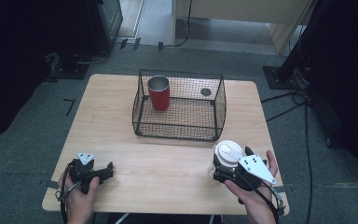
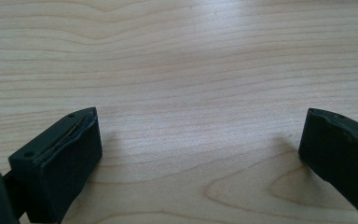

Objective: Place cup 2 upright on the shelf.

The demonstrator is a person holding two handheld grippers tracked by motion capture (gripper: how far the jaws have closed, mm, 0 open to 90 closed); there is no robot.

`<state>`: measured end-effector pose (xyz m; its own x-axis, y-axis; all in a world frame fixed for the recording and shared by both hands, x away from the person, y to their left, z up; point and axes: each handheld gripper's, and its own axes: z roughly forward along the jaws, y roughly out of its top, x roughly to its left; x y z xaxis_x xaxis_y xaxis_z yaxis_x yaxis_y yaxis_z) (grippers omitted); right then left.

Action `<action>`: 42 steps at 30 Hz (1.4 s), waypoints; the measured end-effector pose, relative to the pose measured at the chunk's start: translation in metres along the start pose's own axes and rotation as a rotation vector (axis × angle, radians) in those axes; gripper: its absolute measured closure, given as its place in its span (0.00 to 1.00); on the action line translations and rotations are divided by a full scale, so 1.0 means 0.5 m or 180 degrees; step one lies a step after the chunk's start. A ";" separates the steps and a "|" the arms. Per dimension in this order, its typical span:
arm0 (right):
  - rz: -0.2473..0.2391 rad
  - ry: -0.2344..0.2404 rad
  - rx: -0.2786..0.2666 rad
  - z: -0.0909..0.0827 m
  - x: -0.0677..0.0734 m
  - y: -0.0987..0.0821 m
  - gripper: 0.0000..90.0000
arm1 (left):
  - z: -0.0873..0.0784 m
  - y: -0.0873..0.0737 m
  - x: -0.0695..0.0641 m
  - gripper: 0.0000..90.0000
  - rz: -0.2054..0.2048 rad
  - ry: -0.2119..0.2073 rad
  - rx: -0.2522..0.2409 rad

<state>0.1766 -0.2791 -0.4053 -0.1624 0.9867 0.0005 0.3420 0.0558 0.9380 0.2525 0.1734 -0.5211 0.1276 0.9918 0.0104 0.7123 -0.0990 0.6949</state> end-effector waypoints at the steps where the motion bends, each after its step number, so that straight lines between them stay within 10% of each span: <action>1: 0.0011 -0.0008 0.0010 0.001 -0.003 -0.003 0.00 | 0.000 0.000 0.000 0.00 -0.0003 0.0001 0.0000; 32: 0.0117 0.0186 0.0218 0.062 -0.017 -0.081 0.00 | 0.000 0.000 0.000 0.00 0.0006 0.0001 0.0005; 42: 0.0252 0.0244 0.0161 0.066 -0.018 -0.094 0.16 | 0.000 0.000 0.000 0.00 0.0007 0.0000 0.0004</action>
<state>0.1927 -0.2858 -0.4608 -0.2026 0.9739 0.1023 0.4025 -0.0124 0.9153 0.2525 0.1736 -0.5210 0.1291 0.9916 0.0119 0.7128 -0.1012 0.6940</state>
